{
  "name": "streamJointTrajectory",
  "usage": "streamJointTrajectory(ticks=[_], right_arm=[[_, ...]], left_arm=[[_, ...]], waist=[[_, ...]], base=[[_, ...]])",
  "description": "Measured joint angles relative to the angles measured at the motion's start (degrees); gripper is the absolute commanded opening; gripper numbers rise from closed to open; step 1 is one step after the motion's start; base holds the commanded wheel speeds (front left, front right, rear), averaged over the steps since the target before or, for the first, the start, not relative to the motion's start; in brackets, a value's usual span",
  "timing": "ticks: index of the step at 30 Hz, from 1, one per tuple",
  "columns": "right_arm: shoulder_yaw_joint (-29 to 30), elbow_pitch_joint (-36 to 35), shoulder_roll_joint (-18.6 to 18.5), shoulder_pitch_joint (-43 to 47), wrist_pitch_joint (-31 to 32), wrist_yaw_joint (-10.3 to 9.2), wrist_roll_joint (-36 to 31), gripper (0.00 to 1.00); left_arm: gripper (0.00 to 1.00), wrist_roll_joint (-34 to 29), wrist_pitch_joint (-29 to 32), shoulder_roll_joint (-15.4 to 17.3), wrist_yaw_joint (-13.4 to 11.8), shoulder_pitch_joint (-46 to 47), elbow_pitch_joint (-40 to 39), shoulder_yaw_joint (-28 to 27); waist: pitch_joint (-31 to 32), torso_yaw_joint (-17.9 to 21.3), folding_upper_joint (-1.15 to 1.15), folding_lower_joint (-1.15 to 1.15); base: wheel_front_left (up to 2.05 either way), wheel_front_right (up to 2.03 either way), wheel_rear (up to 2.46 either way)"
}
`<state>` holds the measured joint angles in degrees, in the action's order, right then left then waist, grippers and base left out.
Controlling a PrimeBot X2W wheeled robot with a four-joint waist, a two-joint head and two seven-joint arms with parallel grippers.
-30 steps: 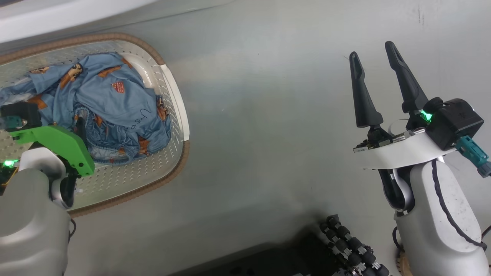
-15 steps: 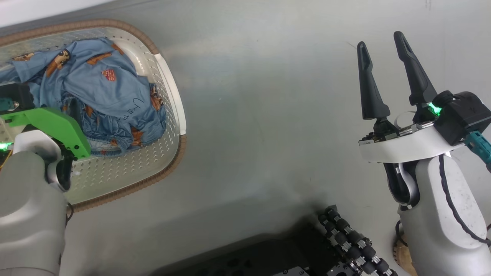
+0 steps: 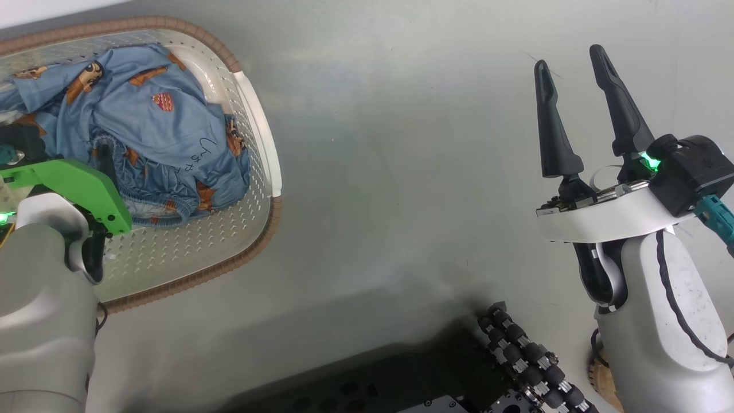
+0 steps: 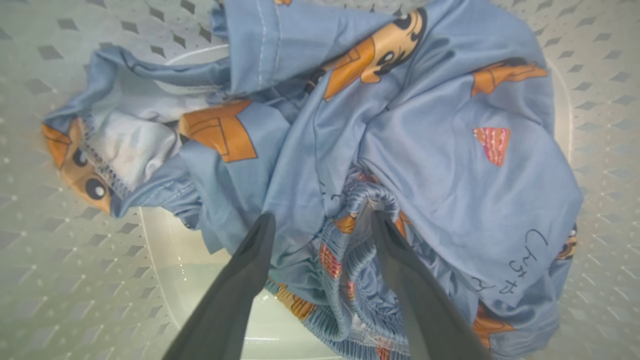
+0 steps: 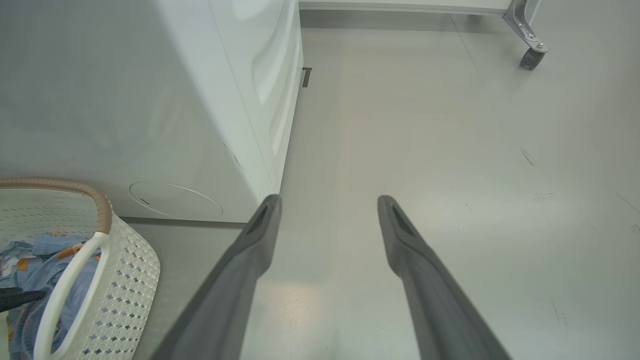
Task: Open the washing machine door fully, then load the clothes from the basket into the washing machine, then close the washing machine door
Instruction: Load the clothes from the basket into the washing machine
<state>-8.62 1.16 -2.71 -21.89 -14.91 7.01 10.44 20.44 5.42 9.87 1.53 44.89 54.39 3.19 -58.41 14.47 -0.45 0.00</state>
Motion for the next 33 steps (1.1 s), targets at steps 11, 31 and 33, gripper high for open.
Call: streamJointTrajectory(ticks=[11,31,33], right_arm=[[-0.07,0.05,0.01,-0.02,0.0,0.0,0.02,1.0],[-0.15,0.05,0.03,-0.06,0.0,0.0,0.2,1.0],[-0.2,0.05,0.03,-0.07,0.0,0.0,0.21,1.0]], left_arm=[[1.0,-0.7,-2.37,0.0,0.31,1.63,2.71,0.53],[1.0,-1.2,-5.08,0.02,0.98,4.17,7.04,1.15],[1.0,-1.31,-5.32,0.03,0.98,4.44,7.55,1.26]], waist=[[-0.28,0.34,0.0,0.0],[-0.73,0.53,0.0,0.0],[-0.85,0.58,0.0,0.0]], base=[[0.0,0.0,0.0],[0.0,0.0,0.0],[0.0,0.0,0.0]])
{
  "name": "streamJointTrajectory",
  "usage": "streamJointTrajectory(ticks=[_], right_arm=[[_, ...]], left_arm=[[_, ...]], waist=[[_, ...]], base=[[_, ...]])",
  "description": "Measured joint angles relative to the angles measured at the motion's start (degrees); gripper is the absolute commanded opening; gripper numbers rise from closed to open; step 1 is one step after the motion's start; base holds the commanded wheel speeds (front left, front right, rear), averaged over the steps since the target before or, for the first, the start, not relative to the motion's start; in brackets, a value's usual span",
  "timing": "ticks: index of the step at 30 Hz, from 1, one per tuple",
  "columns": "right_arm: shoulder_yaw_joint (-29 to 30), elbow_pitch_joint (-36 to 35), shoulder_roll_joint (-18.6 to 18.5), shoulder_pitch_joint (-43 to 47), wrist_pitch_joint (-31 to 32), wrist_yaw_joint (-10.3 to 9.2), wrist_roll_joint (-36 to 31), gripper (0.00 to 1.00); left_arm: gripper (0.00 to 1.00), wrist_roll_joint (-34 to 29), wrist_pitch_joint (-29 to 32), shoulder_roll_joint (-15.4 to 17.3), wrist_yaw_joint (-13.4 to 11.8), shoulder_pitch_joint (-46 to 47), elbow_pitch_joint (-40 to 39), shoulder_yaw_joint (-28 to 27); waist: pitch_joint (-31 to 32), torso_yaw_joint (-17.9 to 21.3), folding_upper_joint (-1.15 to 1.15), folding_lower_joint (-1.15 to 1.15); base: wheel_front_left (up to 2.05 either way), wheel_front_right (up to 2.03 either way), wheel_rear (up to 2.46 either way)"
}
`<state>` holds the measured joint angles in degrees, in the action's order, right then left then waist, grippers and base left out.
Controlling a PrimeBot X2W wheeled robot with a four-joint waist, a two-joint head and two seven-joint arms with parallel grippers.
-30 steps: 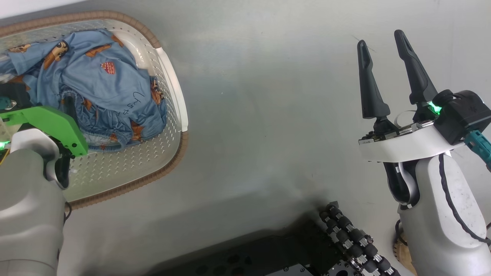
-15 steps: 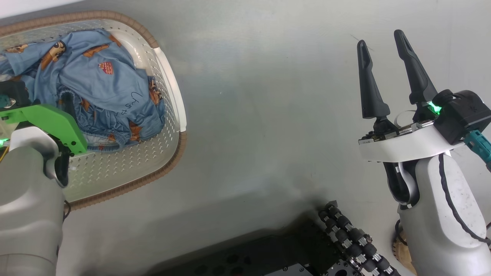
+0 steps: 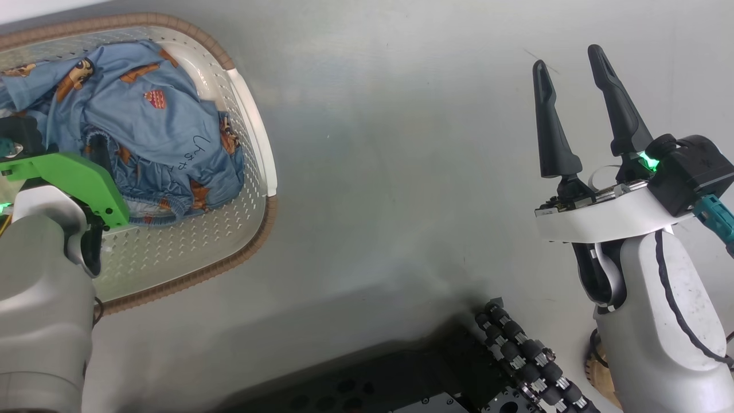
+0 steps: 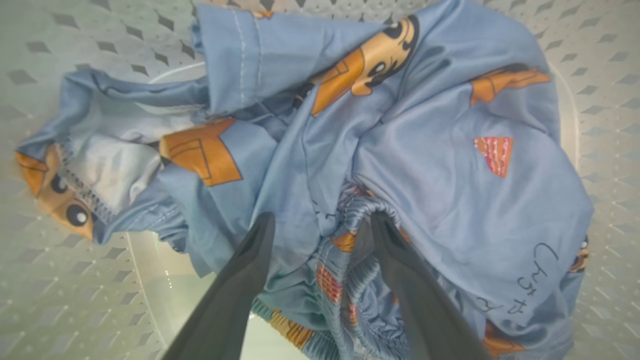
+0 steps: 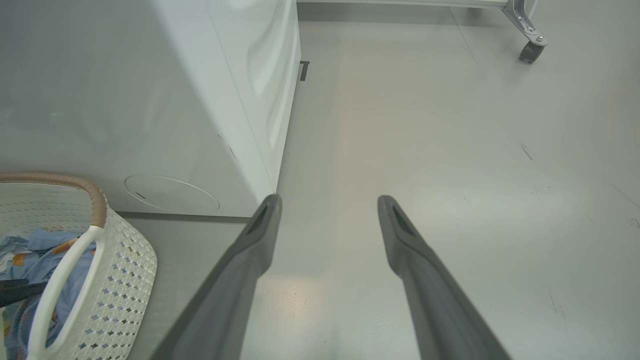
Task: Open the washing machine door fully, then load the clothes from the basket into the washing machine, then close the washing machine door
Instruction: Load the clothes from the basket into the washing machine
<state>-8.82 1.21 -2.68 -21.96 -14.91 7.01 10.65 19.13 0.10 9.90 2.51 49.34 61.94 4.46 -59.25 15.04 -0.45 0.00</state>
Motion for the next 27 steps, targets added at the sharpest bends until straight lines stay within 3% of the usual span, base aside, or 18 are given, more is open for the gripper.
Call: streamJointTrajectory(ticks=[5,6,10,11,12,15,27], right_arm=[[-0.05,0.0,0.01,0.0,0.0,0.0,0.08,1.0],[-0.05,0.0,0.01,0.0,0.0,0.0,0.08,1.0],[-0.02,0.0,0.02,-0.02,0.0,0.0,0.12,1.0],[-0.01,0.0,0.02,-0.02,0.0,0.0,0.21,1.0],[0.0,0.0,0.02,-0.03,0.0,0.0,0.29,1.0],[0.01,0.0,0.02,-0.07,0.0,0.0,0.35,1.0],[0.04,0.47,0.03,-1.16,0.0,0.0,0.96,1.0]], left_arm=[[1.0,-0.35,-0.44,0.07,0.01,0.53,0.77,0.55],[0.96,-0.46,-0.44,0.07,0.01,0.63,0.92,0.67],[0.64,-0.46,-0.96,0.08,0.07,1.09,1.87,0.93],[0.43,-0.46,-1.03,0.08,0.08,1.19,2.05,0.98],[0.38,-0.47,-1.08,0.08,0.08,1.24,2.18,1.02],[0.0,-0.47,-1.27,0.07,0.08,1.38,2.43,1.08],[0.0,-0.46,-4.15,-0.01,1.25,1.7,4.23,0.99]], waist=[[-0.29,0.13,0.0,0.0],[-0.33,0.16,0.0,0.0],[-0.44,0.26,0.0,0.0],[-0.46,0.28,0.0,0.0],[-0.49,0.31,0.0,0.0],[-0.52,0.34,0.0,0.0],[0.72,-0.1,0.0,0.0]], base=[[0.0,0.0,0.0],[0.0,0.0,0.0],[0.0,0.0,0.0],[0.0,0.0,0.0],[0.0,0.0,0.0],[0.0,0.0,0.0],[0.0,0.0,0.0]])
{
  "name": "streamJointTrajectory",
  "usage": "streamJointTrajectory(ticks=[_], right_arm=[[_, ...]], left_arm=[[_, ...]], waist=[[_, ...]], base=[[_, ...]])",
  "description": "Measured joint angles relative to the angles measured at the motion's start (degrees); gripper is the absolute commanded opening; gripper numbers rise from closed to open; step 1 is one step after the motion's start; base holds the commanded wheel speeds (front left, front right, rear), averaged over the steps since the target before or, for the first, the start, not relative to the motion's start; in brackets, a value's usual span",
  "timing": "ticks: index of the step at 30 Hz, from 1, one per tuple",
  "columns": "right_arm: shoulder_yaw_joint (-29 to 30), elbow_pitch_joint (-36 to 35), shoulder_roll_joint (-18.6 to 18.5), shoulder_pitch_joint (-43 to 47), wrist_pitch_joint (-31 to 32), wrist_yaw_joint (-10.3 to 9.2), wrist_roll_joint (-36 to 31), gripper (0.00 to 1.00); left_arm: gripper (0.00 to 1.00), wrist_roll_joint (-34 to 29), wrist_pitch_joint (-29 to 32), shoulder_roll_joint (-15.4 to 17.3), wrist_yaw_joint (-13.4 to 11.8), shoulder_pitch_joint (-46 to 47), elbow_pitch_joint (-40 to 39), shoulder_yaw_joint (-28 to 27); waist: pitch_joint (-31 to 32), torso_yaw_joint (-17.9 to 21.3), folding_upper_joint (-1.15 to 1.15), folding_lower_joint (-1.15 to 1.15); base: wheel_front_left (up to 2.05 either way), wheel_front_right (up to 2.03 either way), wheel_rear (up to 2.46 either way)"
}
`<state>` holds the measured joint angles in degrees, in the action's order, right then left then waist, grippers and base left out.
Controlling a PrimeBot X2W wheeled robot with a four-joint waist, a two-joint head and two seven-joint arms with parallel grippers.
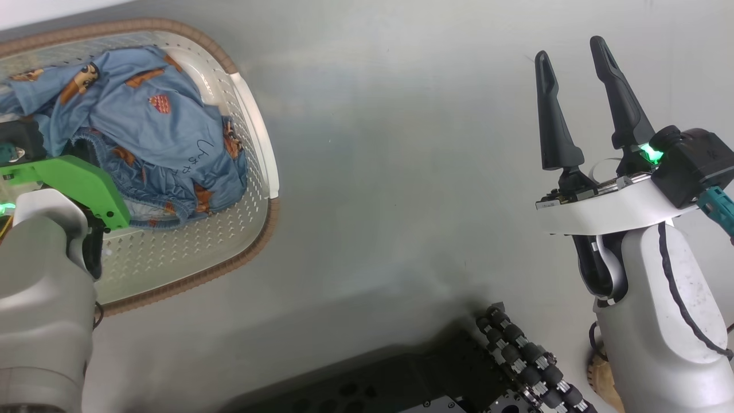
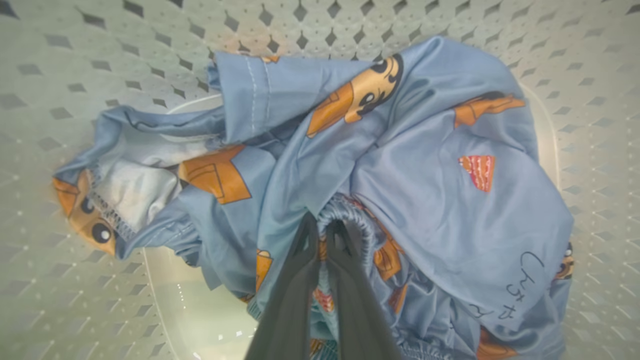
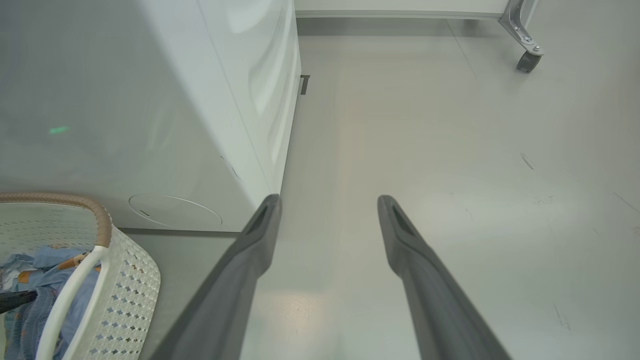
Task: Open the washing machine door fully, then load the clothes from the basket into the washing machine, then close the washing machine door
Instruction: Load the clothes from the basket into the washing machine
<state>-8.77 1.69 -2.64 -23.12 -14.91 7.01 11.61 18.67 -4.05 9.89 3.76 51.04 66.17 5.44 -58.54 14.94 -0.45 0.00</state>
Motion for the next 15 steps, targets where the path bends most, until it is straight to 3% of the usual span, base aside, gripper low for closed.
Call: streamJointTrajectory(ticks=[15], right_arm=[[0.89,2.49,-0.01,-0.85,0.0,0.0,1.66,1.0]], left_arm=[[0.0,-1.0,-9.93,-4.12,2.47,-7.03,-2.04,2.9]], waist=[[7.32,-1.81,0.0,0.0]], base=[[0.0,0.0,0.0]])
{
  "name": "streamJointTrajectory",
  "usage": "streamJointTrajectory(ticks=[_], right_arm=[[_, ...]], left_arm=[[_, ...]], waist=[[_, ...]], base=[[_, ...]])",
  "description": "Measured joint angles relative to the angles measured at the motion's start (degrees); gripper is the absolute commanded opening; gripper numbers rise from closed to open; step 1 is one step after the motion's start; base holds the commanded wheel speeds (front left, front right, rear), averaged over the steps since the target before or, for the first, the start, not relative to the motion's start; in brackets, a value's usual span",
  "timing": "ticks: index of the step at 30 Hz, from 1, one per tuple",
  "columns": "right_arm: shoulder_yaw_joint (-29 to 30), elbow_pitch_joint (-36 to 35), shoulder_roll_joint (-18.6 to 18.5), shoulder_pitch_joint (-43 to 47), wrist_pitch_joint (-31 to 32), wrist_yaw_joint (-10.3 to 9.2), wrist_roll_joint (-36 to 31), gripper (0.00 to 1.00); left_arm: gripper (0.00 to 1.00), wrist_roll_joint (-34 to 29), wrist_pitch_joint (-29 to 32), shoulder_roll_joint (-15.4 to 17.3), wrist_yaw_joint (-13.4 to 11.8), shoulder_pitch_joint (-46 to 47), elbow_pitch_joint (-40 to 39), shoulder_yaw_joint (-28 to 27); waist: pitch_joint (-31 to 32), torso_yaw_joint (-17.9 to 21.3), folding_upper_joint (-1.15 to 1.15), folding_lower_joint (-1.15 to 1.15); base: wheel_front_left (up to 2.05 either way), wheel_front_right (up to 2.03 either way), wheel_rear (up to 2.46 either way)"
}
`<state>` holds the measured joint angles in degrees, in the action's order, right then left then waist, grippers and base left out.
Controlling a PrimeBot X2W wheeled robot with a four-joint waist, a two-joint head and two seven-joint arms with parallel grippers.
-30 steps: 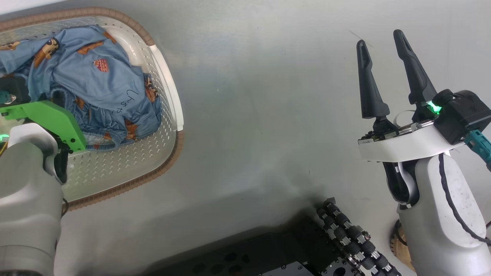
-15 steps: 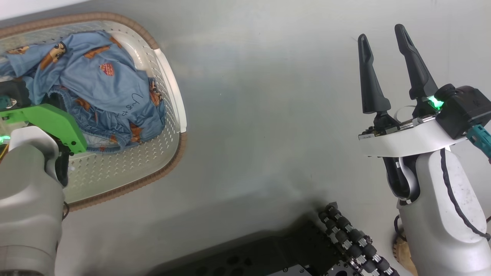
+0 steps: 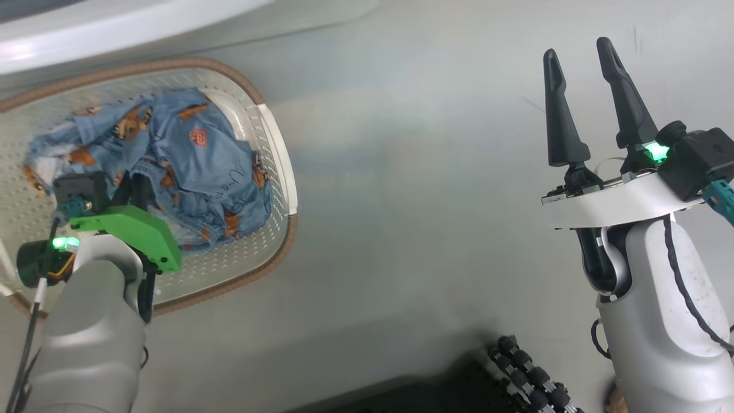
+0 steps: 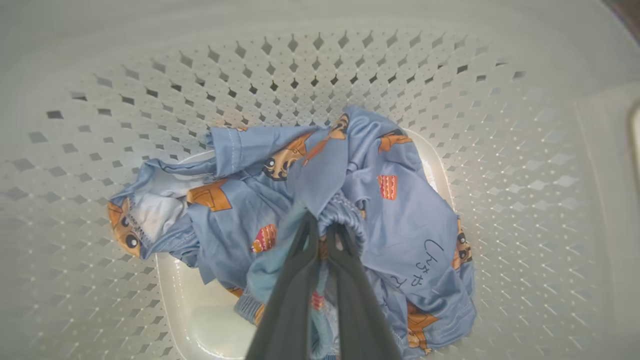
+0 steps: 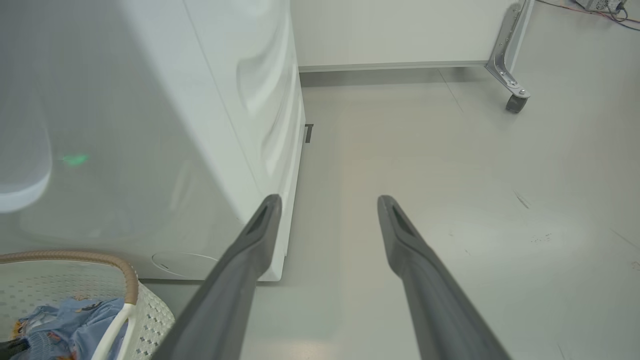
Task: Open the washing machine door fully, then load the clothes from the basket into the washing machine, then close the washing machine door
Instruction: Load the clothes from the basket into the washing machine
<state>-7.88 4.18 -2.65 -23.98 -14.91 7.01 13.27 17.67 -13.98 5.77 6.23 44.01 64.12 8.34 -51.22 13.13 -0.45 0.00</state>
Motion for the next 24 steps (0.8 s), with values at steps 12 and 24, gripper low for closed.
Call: streamJointTrajectory(ticks=[12,24], right_arm=[[2.41,1.93,-0.02,1.12,0.0,0.0,-0.03,1.0],[3.33,3.5,-0.03,4.86,0.0,0.0,-0.29,1.0]], left_arm=[[0.0,1.55,-0.46,-1.26,0.37,-6.15,-11.73,-2.71],[0.0,2.41,-0.46,-2.9,0.56,-15.01,-26.81,-6.43]], waist=[[9.69,-3.62,0.0,0.0],[19.35,-7.75,0.0,0.0]], base=[[0.0,0.0,0.0],[0.0,0.0,0.0]])
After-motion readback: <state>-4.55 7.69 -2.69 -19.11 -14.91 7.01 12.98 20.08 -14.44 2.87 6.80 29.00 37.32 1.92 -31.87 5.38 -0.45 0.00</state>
